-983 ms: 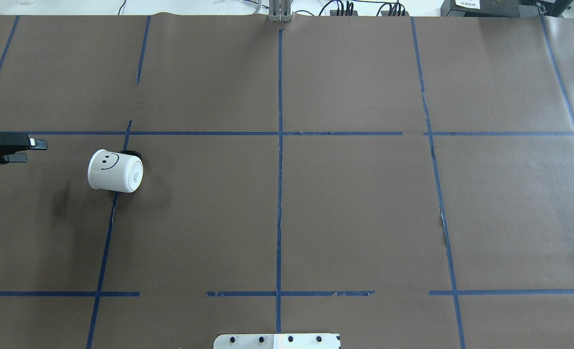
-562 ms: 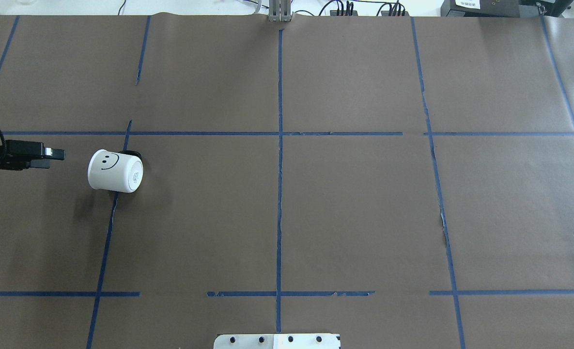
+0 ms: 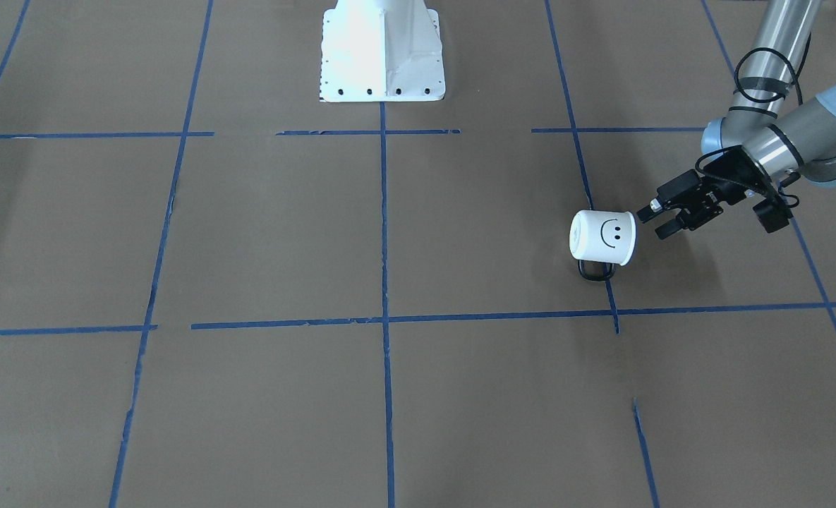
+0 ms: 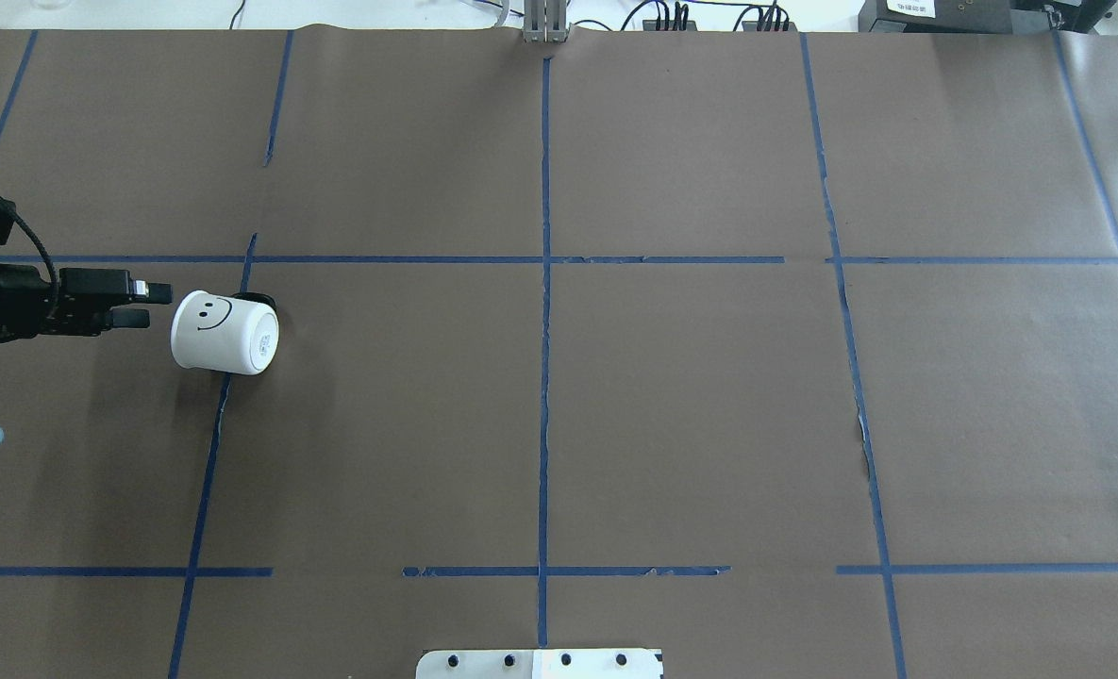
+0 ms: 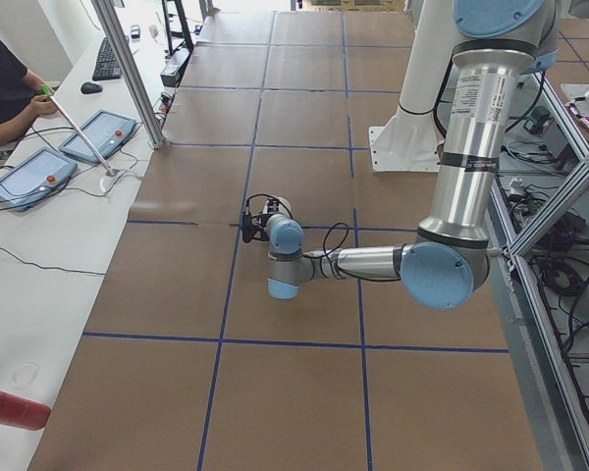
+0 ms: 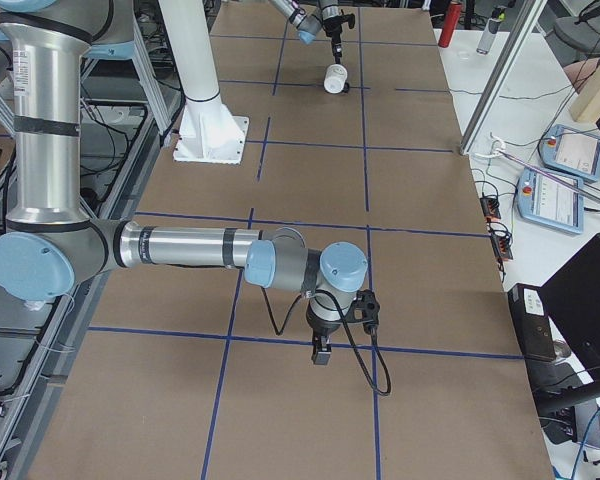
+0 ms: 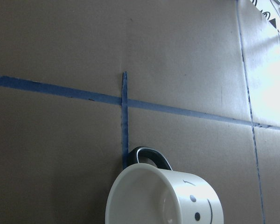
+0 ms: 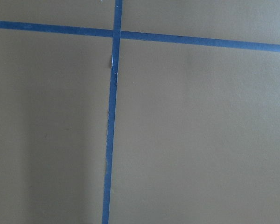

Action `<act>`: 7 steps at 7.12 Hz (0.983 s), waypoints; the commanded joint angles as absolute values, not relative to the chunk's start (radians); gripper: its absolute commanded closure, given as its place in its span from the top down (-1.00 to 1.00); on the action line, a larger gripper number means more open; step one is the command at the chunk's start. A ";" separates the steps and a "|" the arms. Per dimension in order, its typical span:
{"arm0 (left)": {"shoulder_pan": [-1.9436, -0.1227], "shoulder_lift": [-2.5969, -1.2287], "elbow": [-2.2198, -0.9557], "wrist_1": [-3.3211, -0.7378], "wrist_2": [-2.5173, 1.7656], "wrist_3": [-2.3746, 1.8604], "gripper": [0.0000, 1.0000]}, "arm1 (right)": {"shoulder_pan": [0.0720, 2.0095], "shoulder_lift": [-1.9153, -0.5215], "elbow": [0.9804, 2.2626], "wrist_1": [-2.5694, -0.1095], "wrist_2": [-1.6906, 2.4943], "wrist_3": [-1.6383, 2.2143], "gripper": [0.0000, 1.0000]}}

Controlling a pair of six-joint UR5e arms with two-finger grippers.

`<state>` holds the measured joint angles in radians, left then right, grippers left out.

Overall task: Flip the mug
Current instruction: 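Reach the left gripper toward the open mouth of the white mug, then close the left gripper on the rim of the white mug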

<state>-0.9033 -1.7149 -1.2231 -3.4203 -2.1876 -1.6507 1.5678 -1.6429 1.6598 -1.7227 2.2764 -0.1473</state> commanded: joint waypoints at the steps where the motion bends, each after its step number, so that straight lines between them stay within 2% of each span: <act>1: -0.836 -1.739 -1.169 -3.567 -2.080 -1.779 0.98 | 1.568 -1.643 1.660 -1.723 2.276 -0.147 1.00; 2: -0.830 -1.743 -1.108 -3.642 -2.077 -1.778 0.96 | 1.568 -1.643 1.660 -1.723 2.276 -0.147 1.00; 4: -0.827 -1.770 -1.074 -3.708 -2.074 -1.793 0.93 | 1.568 -1.643 1.660 -1.723 2.276 -0.147 1.00; 7: -0.807 -1.836 -1.000 -3.760 -2.034 -1.793 0.76 | 1.568 -1.643 1.660 -1.723 2.276 -0.147 1.00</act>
<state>-0.8217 -1.8066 -1.0357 -3.7348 -2.0571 -1.7928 1.5677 -1.6429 1.6598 -1.7226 2.2764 -0.1472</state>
